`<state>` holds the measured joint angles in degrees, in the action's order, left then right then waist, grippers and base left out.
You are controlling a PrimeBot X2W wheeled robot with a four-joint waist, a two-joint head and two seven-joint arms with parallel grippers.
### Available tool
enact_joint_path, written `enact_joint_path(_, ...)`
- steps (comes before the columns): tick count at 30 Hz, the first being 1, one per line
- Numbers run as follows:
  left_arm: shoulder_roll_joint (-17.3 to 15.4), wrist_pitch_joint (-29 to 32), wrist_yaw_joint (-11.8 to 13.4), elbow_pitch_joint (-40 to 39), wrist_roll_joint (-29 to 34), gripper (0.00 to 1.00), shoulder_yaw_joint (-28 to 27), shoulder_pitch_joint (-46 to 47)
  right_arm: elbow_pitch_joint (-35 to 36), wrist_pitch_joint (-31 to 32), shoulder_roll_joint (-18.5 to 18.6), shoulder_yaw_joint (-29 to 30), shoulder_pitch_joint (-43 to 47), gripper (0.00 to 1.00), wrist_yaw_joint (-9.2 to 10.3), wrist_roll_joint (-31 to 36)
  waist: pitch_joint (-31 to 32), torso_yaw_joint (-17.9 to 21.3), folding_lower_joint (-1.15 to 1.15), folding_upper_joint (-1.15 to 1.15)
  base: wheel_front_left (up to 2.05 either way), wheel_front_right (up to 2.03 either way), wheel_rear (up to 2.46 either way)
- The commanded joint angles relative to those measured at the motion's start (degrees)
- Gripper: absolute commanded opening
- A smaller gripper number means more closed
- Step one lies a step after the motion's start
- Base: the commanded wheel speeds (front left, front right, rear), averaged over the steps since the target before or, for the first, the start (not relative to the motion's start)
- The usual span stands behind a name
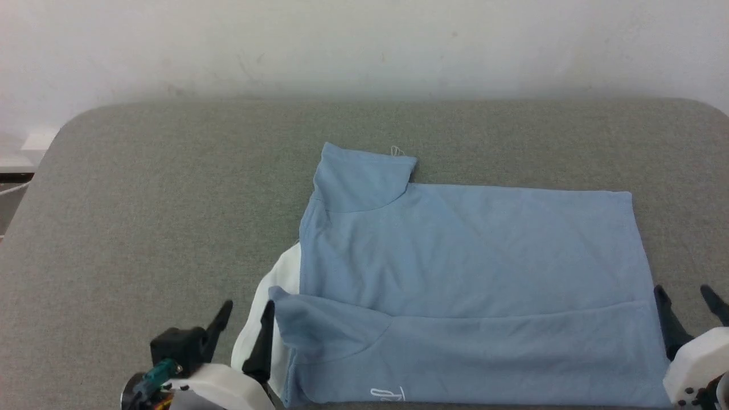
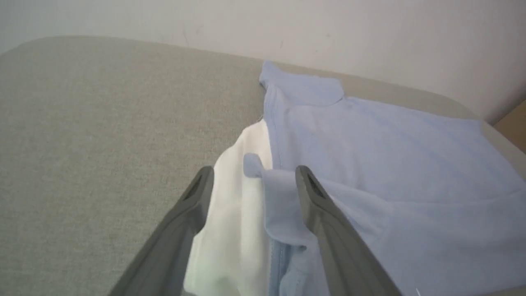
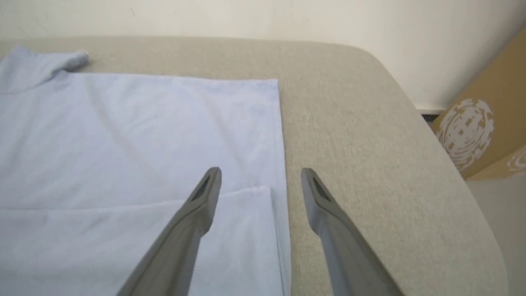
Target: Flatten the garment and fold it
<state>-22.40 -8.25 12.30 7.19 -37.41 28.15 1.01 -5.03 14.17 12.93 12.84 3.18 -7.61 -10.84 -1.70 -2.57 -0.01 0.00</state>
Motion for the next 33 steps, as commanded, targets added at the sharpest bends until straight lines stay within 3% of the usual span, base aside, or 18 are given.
enact_joint_path(1, -0.50, -3.19, -0.03, -1.82, 1.43, 1.00, -1.17, 1.48, 2.15, -3.44, 0.41, -0.70, -0.39, 1.00, 0.12, -0.12, 0.21, 0.10, 0.01, 0.00, 0.00, 0.00, 0.00)
enact_joint_path(7, -1.32, -6.39, -1.48, -6.93, 6.17, 1.00, -3.51, 5.18, 8.68, -11.48, -0.23, -2.57, -1.27, 1.00, 0.12, 2.40, -1.87, 2.41, 0.01, 0.00, 0.00, 0.00, 0.00)
enact_joint_path(12, -4.15, -3.87, -4.17, -6.99, 9.84, 1.00, -2.24, 13.22, 13.37, -15.11, -1.17, -5.12, -3.34, 1.00, 0.12, 5.37, -6.65, 5.96, 0.01, 0.00, 0.00, 0.00, 0.00)
enact_joint_path(18, -8.95, 4.75, -9.78, -4.13, 13.41, 1.00, -0.46, 28.00, 16.47, -20.79, -3.71, -7.79, -7.21, 1.00, 0.12, 6.59, -14.37, 11.14, 0.01, 0.00, 0.00, 0.00, 0.00)
enact_joint_path(25, -12.15, 18.91, -17.35, 7.44, 11.41, 1.00, 1.44, 43.14, 14.15, -25.13, -7.03, -9.82, -10.52, 1.00, 0.12, 5.85, -21.93, 16.57, 0.01, 0.00, 0.00, 0.00, 0.00)
enact_joint_path(26, -12.15, 18.91, -17.35, 7.44, 11.41, 1.00, 1.44, 43.14, 14.15, -25.13, -7.03, -9.82, -10.52, 1.00, 0.12, 5.85, -21.93, 16.57, 0.01, 0.00, 0.00, 0.00, 0.00)
enact_joint_path(33, -15.51, 34.97, -19.60, 17.79, 8.54, 1.00, 6.19, 54.89, 11.62, -27.34, -8.70, -11.22, -13.74, 1.00, 0.12, 5.26, -26.96, 20.80, 0.01, 0.00, 0.00, 0.00, 0.00)
